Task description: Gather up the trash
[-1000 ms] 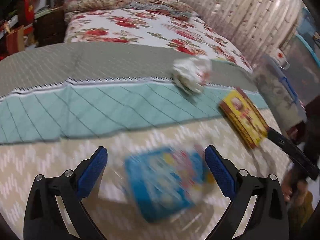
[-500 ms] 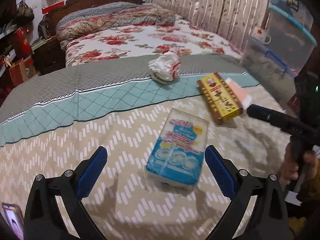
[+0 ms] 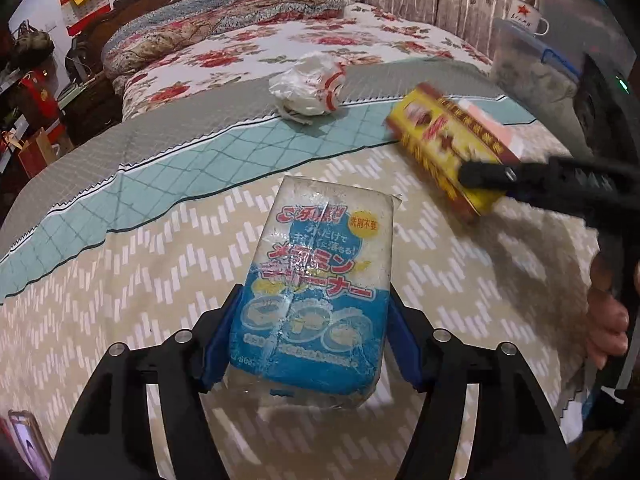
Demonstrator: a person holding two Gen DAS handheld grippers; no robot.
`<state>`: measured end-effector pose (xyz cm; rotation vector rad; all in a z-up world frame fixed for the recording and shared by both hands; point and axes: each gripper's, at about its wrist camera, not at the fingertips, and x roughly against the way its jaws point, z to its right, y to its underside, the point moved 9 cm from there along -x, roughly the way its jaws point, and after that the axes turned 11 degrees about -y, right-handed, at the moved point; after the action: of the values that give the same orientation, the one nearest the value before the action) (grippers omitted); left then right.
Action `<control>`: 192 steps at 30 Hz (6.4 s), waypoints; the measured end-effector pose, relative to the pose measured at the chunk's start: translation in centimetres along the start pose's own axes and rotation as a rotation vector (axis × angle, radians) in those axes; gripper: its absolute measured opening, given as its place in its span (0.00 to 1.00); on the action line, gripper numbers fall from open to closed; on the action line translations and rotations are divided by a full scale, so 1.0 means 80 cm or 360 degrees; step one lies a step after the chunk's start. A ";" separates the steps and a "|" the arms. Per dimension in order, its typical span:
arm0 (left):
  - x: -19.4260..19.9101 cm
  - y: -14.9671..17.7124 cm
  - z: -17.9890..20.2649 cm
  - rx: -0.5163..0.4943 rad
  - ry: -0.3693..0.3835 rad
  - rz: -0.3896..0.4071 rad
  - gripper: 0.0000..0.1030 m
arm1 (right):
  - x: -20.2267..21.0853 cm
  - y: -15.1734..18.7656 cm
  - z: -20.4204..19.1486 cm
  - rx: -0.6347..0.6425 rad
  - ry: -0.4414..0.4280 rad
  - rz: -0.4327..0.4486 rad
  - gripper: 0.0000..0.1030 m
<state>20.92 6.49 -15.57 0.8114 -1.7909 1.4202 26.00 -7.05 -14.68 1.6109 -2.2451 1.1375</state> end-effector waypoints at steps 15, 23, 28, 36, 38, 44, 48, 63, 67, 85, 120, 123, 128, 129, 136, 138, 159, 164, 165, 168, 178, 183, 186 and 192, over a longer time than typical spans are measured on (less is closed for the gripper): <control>0.039 0.025 0.162 -0.0164 0.0387 -0.0036 0.61 | 0.193 0.156 0.050 0.0183 0.0305 0.0176 0.27; 0.045 -0.025 0.306 -0.0396 0.0617 -0.0006 0.61 | 0.307 0.143 0.122 -0.0081 0.0420 0.0597 0.27; 0.059 -0.073 0.422 -0.0591 0.0759 0.0018 0.61 | 0.399 0.137 0.196 -0.0258 0.0544 0.0832 0.27; 0.066 -0.145 0.655 -0.0889 0.0939 0.0033 0.62 | 0.533 0.119 0.328 -0.0586 0.0703 0.1119 0.27; 0.060 -0.156 0.701 -0.0924 0.0959 0.0027 0.63 | 0.551 0.109 0.350 -0.0614 0.0754 0.1147 0.27; 0.023 -0.185 0.778 -0.0920 0.0901 0.0049 0.86 | 0.579 0.084 0.399 -0.0624 0.0877 0.1142 0.41; 0.010 -0.188 0.773 -0.0855 0.0898 -0.0023 0.86 | 0.590 0.083 0.401 -0.0596 0.0949 0.1192 0.61; 0.040 -0.145 0.492 -0.0527 0.0825 0.0057 0.86 | 0.487 0.092 0.299 -0.0404 0.0775 0.1055 0.62; 0.031 -0.167 0.345 -0.0316 0.0602 0.0130 0.86 | 0.437 0.074 0.264 -0.0288 0.0713 0.0928 0.62; -0.162 -0.233 -0.008 0.0416 0.0086 -0.0127 0.92 | 0.148 -0.076 0.113 0.0127 0.0217 0.0326 0.86; 0.024 -0.052 0.293 -0.0288 0.0676 -0.0075 0.41 | 0.257 0.105 0.135 -0.0373 -0.0131 0.0456 0.24; 0.032 -0.061 0.353 -0.0402 0.0716 -0.0064 0.41 | 0.307 0.115 0.174 -0.0507 -0.0103 0.0617 0.24; 0.040 -0.091 0.470 -0.0568 0.0820 -0.0078 0.41 | 0.396 0.118 0.231 -0.0619 -0.0019 0.0876 0.24; 0.042 -0.096 0.488 -0.0596 0.0829 -0.0072 0.41 | 0.417 0.117 0.242 -0.0621 0.0024 0.0932 0.24; 0.050 -0.142 0.656 -0.0846 0.0859 0.0008 0.41 | 0.530 0.112 0.314 -0.0651 0.0289 0.1230 0.24; 0.045 -0.153 0.695 -0.0888 0.0865 0.0002 0.42 | 0.550 0.109 0.332 -0.0649 0.0390 0.1272 0.24; 0.037 -0.219 0.753 -0.0857 0.0828 0.0137 0.82 | 0.568 0.097 0.358 -0.0403 0.0983 0.1189 0.65; 0.075 -0.211 0.700 -0.0741 0.0923 0.0172 0.83 | 0.581 0.119 0.330 -0.0403 0.1017 0.1275 0.65; 0.080 -0.206 0.691 -0.0733 0.0922 0.0181 0.84 | 0.580 0.127 0.322 -0.0414 0.1013 0.1286 0.65; 0.093 -0.180 0.659 -0.0720 0.0898 0.0216 0.87 | 0.573 0.149 0.304 -0.0458 0.1000 0.1283 0.66; 0.100 -0.089 0.554 -0.0773 0.0648 0.0276 0.88 | 0.508 0.205 0.258 -0.0651 0.0843 0.1164 0.67; 0.117 -0.068 0.504 -0.0744 0.0546 0.0346 0.91 | 0.485 0.213 0.220 -0.0631 0.0805 0.1132 0.69; 0.131 -0.062 0.479 -0.0711 0.0510 0.0390 0.92 | 0.478 0.214 0.195 -0.0598 0.0809 0.1128 0.72; 0.155 -0.057 0.426 -0.0624 0.0460 0.0482 0.92 | 0.465 0.216 0.153 -0.0543 0.0827 0.1114 0.75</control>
<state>12.94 -28.35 -8.03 0.1291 -1.9262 1.2305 -0.59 -40.48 -12.25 0.3305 -2.4752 1.0418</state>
